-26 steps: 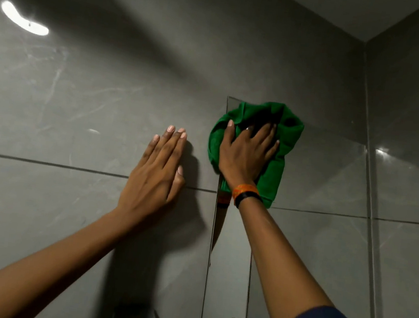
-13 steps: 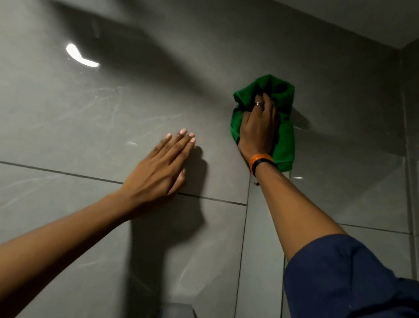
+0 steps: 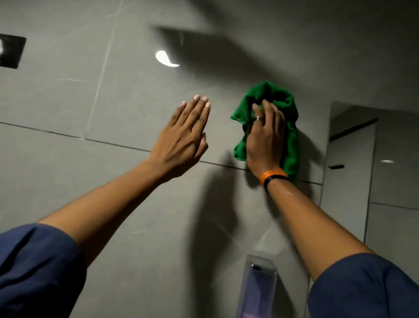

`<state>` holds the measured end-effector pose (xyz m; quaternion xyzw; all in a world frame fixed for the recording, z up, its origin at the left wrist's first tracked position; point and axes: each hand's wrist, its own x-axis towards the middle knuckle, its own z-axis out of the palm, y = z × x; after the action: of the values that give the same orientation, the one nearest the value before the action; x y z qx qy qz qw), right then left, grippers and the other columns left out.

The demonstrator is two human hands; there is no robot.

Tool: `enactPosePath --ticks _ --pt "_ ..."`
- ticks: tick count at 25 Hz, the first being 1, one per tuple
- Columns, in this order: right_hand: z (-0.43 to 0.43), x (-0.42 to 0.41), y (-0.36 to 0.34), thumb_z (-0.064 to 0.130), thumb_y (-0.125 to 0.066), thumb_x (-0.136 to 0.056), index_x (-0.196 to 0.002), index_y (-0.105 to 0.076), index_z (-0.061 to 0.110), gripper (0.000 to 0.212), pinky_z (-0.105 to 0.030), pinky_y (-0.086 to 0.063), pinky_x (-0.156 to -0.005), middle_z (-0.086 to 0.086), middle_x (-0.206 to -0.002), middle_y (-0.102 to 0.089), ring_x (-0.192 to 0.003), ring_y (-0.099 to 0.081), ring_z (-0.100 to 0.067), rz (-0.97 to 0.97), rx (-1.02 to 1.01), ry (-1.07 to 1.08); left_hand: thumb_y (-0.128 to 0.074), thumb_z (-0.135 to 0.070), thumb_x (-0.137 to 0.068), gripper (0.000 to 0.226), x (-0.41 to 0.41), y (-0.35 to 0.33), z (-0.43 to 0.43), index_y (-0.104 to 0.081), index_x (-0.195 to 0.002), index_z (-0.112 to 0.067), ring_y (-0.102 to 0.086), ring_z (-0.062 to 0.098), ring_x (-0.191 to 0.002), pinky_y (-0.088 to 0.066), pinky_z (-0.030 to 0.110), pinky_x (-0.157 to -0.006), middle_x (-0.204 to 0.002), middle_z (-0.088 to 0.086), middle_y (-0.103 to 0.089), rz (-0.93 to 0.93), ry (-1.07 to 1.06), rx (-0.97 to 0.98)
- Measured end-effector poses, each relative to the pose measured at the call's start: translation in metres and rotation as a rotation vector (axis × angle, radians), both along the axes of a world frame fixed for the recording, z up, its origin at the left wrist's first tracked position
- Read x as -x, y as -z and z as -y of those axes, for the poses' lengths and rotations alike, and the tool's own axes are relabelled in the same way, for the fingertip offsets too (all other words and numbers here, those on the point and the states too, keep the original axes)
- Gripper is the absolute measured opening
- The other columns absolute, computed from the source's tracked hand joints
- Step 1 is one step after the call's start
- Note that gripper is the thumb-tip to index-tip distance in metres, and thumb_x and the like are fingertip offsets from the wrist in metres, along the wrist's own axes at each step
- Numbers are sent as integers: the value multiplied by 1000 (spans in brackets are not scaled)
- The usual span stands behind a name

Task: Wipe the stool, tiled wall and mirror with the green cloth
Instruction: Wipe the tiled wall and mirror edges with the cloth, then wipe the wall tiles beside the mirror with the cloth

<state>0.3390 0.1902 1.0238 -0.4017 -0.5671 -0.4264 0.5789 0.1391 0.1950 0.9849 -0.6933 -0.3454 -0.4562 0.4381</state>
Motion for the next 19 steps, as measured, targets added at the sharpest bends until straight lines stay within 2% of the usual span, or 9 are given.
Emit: enactPosePath --ticks 2,4,8,13,19 --pt "-2 15 19 5 -41 -101 -132 -57 2 35 -53 -33 -116 -25 -142 -53 -134 -46 -43 26 -43 104 -27 -28 -100 65 17 7 0 -11 -156 0 -7 29 -154 -9 46 -127 -165 19 -13 10 -20 18" --pt "-3 28 44 3 -40 -99 -130 -58 2 36 -56 -37 -113 -26 -138 -55 -131 -50 -43 26 -58 160 -28 -30 -99 66 31 22 -1 -11 -156 0 -7 30 -154 -10 47 -126 -165 19 -14 24 -7 33" --pt "-9 60 126 3 -40 -97 -130 -58 5 38 -51 -43 -106 -23 -136 -58 -124 -56 -40 88 25 233 -31 -27 -96 68 58 97 -15 -13 -155 0 -9 30 -154 -12 47 -126 -165 19 -15 -45 20 106" --pt "1 87 277 5 -43 -97 -126 -61 8 35 -45 -47 -95 -18 -128 -63 -113 -61 -37 105 241 242 -33 -23 -94 68 69 267 -18 -15 -155 0 -13 31 -154 -11 46 -126 -165 19 -18 -16 108 376" --pt "38 115 502 5 -40 -92 -129 -57 6 41 -50 -46 -96 -21 -130 -59 -112 -57 -41 44 710 110 -33 -21 -93 67 81 479 13 -18 -154 1 -12 30 -154 -10 45 -126 -165 18 -18 -50 98 816"
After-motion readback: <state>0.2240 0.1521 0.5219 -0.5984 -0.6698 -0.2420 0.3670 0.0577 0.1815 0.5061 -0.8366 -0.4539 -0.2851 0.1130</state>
